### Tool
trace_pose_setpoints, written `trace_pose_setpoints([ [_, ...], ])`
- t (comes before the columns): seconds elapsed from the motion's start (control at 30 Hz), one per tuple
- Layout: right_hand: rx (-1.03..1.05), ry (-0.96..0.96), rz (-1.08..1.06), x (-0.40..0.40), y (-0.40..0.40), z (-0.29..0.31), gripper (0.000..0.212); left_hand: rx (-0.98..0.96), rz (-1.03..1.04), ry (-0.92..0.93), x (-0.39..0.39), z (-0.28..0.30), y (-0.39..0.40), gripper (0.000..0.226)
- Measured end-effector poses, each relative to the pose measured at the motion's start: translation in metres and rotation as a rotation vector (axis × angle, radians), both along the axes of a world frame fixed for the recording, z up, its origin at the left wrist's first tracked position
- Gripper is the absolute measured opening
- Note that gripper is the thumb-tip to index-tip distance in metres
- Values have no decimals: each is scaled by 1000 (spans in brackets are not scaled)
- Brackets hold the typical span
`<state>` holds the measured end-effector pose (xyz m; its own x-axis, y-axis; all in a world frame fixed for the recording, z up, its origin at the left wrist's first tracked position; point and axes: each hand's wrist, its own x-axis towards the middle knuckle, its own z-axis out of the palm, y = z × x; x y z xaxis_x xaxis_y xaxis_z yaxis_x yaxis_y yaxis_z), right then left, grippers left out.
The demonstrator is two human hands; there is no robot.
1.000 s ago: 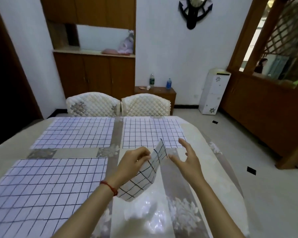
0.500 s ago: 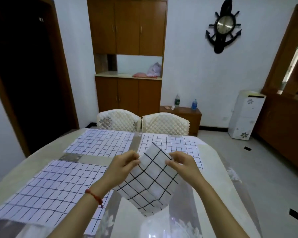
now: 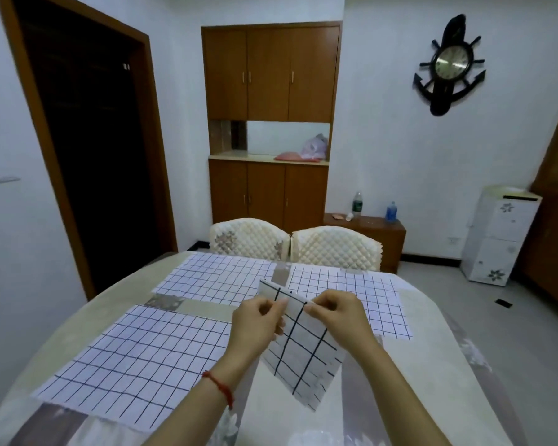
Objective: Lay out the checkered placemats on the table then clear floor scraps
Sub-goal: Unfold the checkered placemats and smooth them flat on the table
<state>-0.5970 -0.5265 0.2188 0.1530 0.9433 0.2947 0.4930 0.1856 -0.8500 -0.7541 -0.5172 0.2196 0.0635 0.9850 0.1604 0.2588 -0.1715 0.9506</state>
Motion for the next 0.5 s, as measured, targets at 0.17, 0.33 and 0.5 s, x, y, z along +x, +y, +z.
trace_pose_setpoints([
  [0.17,-57,71,36,-19,3,-10,23,-309,-75,-221,6,6,7,30],
  [0.33,-124,206,103,-25,6,-13,22,-380,-146,-298,0,0,16,15],
  [0.5,-160,266,135,-22,10,-14,13,-398,-197,-375,-5,-6,22,23],
])
